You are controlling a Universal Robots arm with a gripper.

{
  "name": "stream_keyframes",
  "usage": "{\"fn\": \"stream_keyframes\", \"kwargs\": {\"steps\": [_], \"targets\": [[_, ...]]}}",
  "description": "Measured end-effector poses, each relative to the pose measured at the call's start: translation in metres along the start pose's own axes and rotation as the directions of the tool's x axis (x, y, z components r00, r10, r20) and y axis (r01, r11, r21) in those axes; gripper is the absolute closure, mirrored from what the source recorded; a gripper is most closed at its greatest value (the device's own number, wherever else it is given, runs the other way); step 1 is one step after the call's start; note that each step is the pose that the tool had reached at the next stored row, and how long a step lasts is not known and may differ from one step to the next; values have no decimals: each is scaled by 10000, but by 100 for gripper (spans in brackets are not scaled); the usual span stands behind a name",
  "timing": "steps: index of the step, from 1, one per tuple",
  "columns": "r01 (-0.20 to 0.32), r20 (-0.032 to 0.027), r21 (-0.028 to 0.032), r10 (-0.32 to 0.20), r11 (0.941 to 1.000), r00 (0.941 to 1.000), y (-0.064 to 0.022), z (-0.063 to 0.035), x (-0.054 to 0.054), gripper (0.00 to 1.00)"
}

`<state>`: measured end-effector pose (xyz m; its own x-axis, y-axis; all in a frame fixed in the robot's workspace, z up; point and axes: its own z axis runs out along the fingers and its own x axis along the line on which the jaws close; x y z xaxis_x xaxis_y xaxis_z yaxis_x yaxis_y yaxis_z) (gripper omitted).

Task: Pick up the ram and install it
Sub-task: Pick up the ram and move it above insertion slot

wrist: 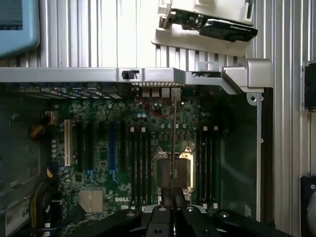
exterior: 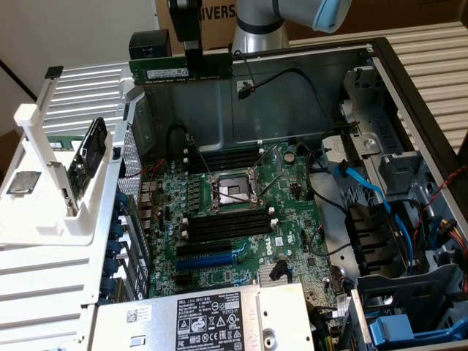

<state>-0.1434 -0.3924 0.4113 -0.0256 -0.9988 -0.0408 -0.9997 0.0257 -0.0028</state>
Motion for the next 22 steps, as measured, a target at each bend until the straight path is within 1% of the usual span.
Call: {"fn": "stream_keyframes", "kwargs": {"steps": [4,5,9,10,12,14,15,16,18,20,22], "targets": [[21,0,4,-21,10000,10000,-49,61,86,87],[46,-1,3,-46,10000,10000,-74,95,111,87],[118,-1,2,-118,9999,9999,-138,168,125,87],[166,-9,0,-166,9999,9999,-173,204,126,87],[237,-49,-3,-237,9997,9997,-213,241,127,87],[321,-115,-7,-321,9995,9994,-256,276,127,87],[446,-240,-6,-446,9990,9987,-344,334,119,87],[447,-262,19,-447,9990,9987,-356,354,98,87],[452,-285,86,-449,9989,9986,-356,366,73,87],[448,-298,175,-443,9988,9986,-356,378,58,87],[408,-303,249,-401,9989,9987,-356,391,55,87]]}}
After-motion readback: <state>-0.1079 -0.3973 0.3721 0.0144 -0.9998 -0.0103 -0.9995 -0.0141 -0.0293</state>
